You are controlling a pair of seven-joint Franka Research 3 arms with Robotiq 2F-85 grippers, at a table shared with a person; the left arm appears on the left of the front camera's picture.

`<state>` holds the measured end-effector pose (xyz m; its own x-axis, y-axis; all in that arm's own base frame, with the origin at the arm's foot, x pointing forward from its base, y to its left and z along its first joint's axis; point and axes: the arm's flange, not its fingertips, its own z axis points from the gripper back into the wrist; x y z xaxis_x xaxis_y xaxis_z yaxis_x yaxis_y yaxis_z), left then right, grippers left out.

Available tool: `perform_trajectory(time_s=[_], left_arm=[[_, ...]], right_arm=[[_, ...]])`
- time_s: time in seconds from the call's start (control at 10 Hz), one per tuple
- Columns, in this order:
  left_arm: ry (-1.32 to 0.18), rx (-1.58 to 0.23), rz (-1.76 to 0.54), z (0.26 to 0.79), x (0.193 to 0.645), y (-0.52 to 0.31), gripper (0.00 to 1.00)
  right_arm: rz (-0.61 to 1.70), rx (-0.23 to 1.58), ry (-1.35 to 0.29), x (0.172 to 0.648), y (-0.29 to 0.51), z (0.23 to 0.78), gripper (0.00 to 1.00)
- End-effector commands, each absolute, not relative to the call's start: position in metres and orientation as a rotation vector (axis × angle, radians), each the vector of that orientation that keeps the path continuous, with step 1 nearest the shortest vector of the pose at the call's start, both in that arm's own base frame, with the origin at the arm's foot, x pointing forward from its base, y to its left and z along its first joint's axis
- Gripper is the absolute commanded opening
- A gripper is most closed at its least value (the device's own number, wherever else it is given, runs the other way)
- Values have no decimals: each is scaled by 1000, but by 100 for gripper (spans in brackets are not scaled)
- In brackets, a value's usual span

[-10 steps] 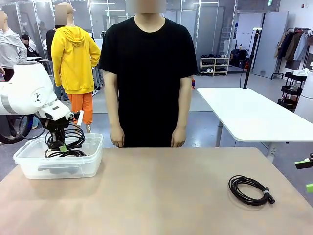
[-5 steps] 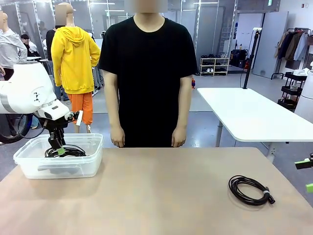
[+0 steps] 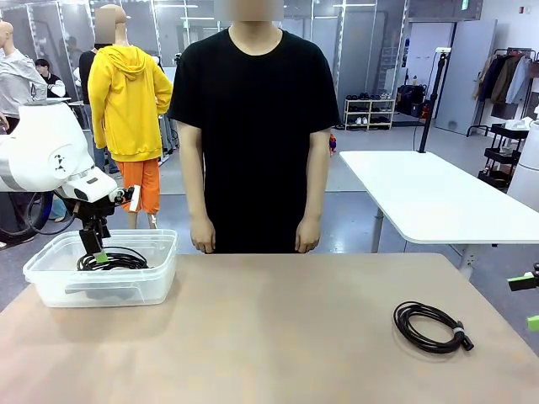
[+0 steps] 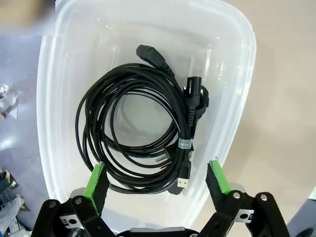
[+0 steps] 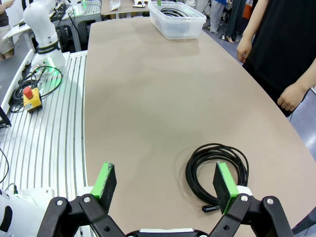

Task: Organize and store the cables.
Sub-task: Place the USB Extension Cable into the Organizing box.

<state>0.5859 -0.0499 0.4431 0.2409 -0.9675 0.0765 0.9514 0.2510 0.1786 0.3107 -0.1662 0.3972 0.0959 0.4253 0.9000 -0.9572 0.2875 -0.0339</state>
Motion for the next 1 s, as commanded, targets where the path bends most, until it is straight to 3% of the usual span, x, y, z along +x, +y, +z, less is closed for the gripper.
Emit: perform_trajectory(time_s=[0.0,0.9], left_arm=[[-203,92,-1247,450,585,-50,100],[-184,102,-1315,443,586,-50,100]], right_arm=[[1140,698,-960,309,-165,401,100],[1140,698,-960,309,-165,401,100]])
